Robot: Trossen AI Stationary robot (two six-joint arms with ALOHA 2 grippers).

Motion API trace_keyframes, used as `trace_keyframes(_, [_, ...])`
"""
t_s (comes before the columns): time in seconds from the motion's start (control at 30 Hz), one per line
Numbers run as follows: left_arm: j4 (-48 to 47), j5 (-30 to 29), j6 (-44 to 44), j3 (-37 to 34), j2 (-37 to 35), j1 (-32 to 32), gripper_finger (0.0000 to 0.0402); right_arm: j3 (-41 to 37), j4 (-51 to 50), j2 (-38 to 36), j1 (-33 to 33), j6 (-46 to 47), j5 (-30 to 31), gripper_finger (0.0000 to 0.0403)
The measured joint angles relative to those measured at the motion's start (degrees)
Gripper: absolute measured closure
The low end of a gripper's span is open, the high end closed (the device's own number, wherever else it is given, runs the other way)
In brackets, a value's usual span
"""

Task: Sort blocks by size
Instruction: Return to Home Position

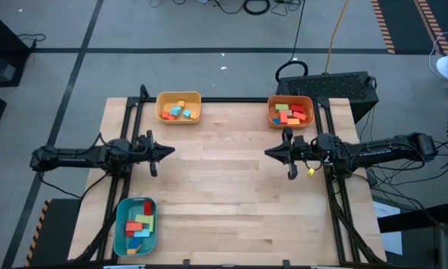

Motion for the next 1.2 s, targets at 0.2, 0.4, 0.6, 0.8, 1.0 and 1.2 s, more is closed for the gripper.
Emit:
trace_keyframes(0.2, [2.2,-0.7,0.0,-3.3,-2.8,-1.0,0.0393,0.0,-1.0,-1.0,0.0,-1.7,0.3,0.0401])
trace_keyframes(0.4, [-1.1,-0.3,0.1,-3.3,-4.5,-1.3,0.0393,0.0,-6.4,-8.2,-0.1,-2.0,0.0,0.0401])
trace_keyframes(0.6, [-2.5,0.0,0.3,-3.2,-6.4,-1.3,0.0393,0.0,-12.5,-13.0,-0.1,-1.6,0.0,0.0401])
trace_keyframes(0.8, [-2.9,1.4,0.2,-3.2,-6.6,-1.3,0.0393,0.0,-18.2,-17.0,0.1,-0.3,3.0,0.0401])
trace_keyframes(1.0, [-3.2,2.1,0.2,-3.2,-6.6,-1.3,0.0393,-2.6,-17.5,-20.2,2.2,0.7,6.9,0.0402])
trace_keyframes(1.2, [-3.3,3.3,0.1,-3.2,-6.6,-1.3,0.0393,-12.8,-1.8,-23.0,3.5,4.3,8.8,0.0403])
